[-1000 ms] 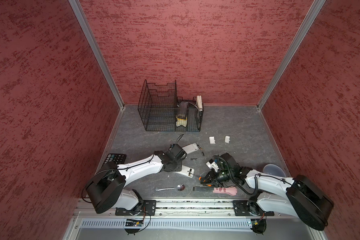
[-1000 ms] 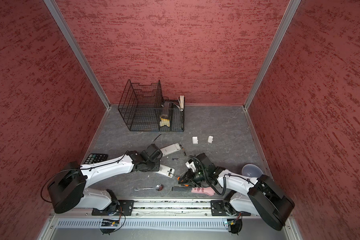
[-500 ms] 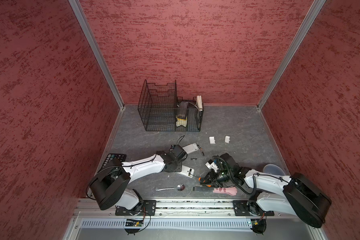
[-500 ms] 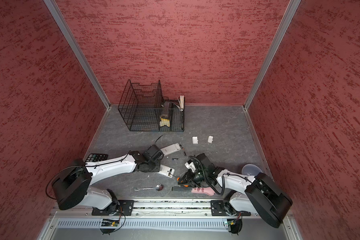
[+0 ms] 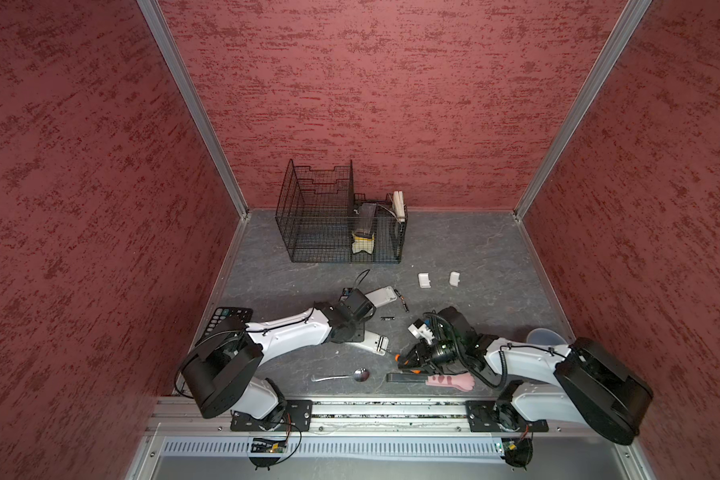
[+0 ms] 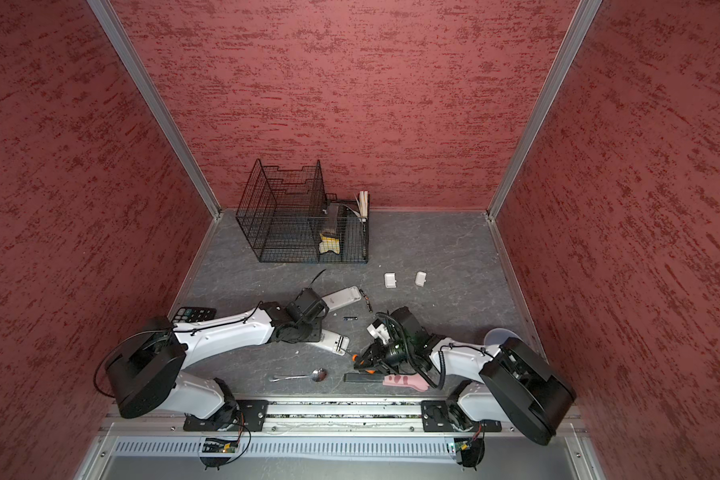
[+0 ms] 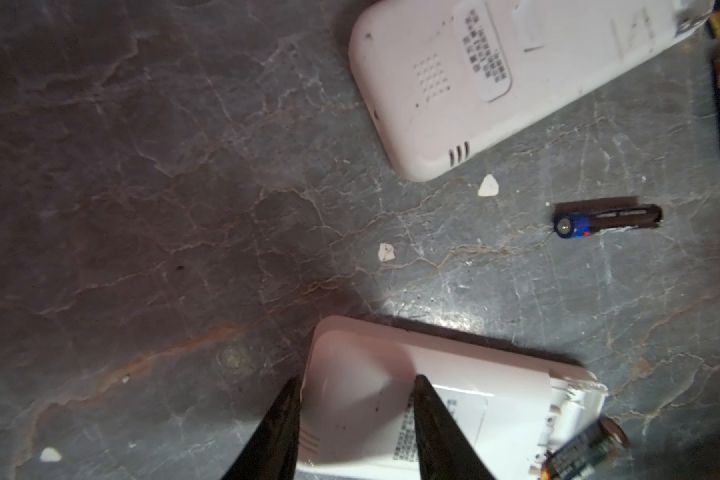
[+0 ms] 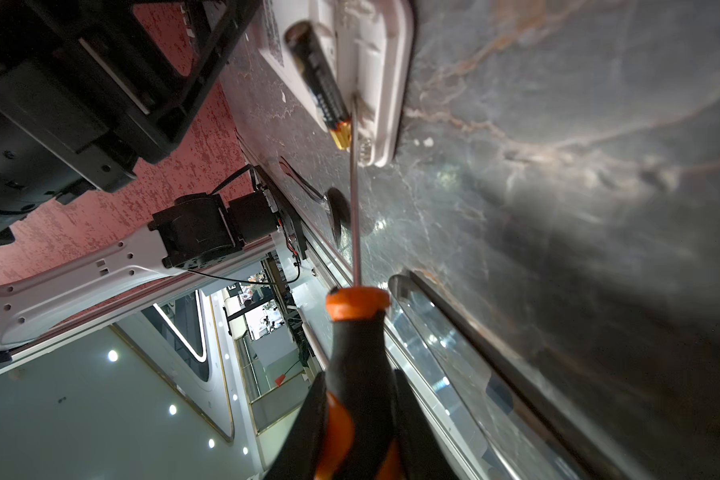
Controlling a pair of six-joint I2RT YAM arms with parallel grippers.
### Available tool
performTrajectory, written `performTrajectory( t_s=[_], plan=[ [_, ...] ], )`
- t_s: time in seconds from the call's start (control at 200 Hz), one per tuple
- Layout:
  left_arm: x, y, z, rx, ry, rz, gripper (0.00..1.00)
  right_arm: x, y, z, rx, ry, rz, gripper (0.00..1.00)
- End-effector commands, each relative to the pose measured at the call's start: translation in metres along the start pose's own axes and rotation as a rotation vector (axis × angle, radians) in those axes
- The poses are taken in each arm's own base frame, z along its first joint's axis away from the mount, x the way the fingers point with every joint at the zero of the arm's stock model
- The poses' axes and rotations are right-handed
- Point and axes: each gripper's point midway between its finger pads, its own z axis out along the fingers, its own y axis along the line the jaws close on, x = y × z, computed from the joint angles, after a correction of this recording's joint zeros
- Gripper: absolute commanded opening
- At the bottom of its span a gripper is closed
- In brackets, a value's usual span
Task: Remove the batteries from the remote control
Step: 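Bring the screwdriver tip with the right gripper to the remaining battery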
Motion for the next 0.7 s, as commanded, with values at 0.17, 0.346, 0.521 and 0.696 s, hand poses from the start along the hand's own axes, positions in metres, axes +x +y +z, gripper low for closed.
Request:
performTrajectory(
  t_s=[0.17,0.346,0.521,0.696],
  plan=[
    [0.023,0.01,0.013,-0.041,0.075,0.029,0.43,-0.003,0.009,-0.001,-0.035,-0.008,-0.043,0.0],
    [0.023,0.011,0.013,-0.046,0.071,0.029,0.43,-0.004,0.016,-0.003,-0.042,-0.015,-0.064,0.0],
    [0.023,0.01,0.013,-0.043,0.069,0.028,0.43,-0.005,0.027,-0.005,-0.062,-0.015,-0.086,0.0],
    [0.024,0.011,0.013,-0.044,0.067,0.025,0.43,-0.007,0.033,-0.005,-0.062,-0.008,-0.098,0.0]
  ],
)
